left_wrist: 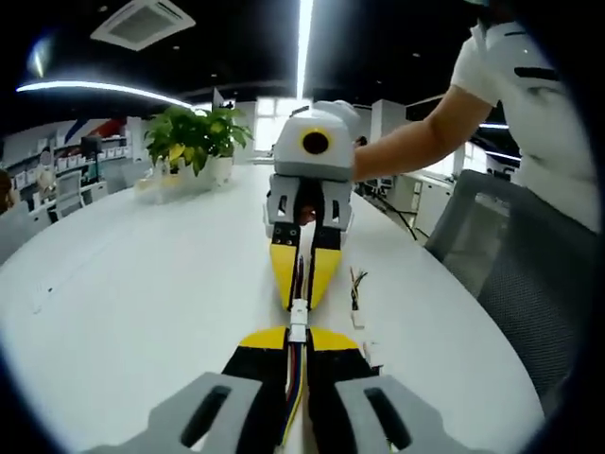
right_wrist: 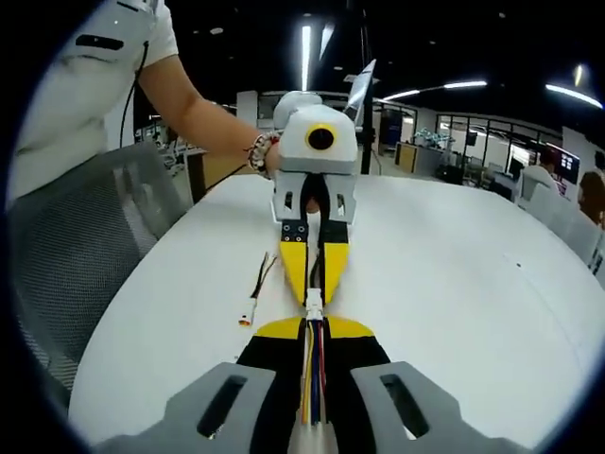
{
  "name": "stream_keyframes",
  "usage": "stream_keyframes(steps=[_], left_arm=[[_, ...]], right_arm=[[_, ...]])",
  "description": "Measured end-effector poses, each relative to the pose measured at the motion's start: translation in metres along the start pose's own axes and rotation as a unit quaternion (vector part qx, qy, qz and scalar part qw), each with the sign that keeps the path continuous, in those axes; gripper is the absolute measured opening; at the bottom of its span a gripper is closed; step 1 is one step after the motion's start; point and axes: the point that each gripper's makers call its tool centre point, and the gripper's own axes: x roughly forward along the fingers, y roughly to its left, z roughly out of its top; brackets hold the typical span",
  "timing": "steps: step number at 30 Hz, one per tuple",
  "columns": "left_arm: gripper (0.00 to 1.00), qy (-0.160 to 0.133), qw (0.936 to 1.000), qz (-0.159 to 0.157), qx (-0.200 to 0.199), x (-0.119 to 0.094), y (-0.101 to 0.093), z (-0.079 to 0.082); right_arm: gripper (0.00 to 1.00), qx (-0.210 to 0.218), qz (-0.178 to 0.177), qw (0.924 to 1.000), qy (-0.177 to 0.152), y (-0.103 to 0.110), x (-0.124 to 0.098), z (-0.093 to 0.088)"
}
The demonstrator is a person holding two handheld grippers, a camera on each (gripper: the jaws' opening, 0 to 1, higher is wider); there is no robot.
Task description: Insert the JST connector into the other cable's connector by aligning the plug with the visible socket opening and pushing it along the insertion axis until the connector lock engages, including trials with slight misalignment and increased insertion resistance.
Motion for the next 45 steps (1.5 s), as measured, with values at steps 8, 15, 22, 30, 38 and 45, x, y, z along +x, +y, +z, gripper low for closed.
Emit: stream_keyframes(steps=[8, 15, 22, 30, 38, 45], left_arm=[[0.00, 0.015, 0.9999, 0.006, 0.000, 0.005, 0.012, -0.007], [0.00, 0.031, 0.9995, 0.006, 0.001, 0.008, 0.010, -0.014], [0.09, 0.032, 0.9995, 0.000, 0.004, 0.006, 0.000, -0.015], [0.12, 0.025, 0.9992, 0.027, -0.017, -0.011, 0.007, -0.009], [0.12, -0.051, 0.9970, 0.017, -0.054, -0.027, -0.002, 0.025], [0.12, -0.109, 0.9915, -0.032, -0.063, -0.038, -0.034, 0.055]], right_arm=[[0.04, 0.004, -0.003, 1.0000, 0.007, -0.008, 0.003, -0.009], [0.04, 0.001, 0.002, 0.9998, 0.019, -0.005, 0.007, -0.016], [0.05, 0.015, 0.000, 0.9997, 0.020, -0.004, 0.008, -0.019], [0.11, 0.048, -0.013, 0.9986, -0.015, -0.008, -0.001, -0.001], [0.13, 0.063, -0.022, 0.9961, -0.057, -0.003, -0.012, 0.025], [0.14, 0.053, -0.016, 0.9956, -0.076, 0.017, -0.019, 0.043]])
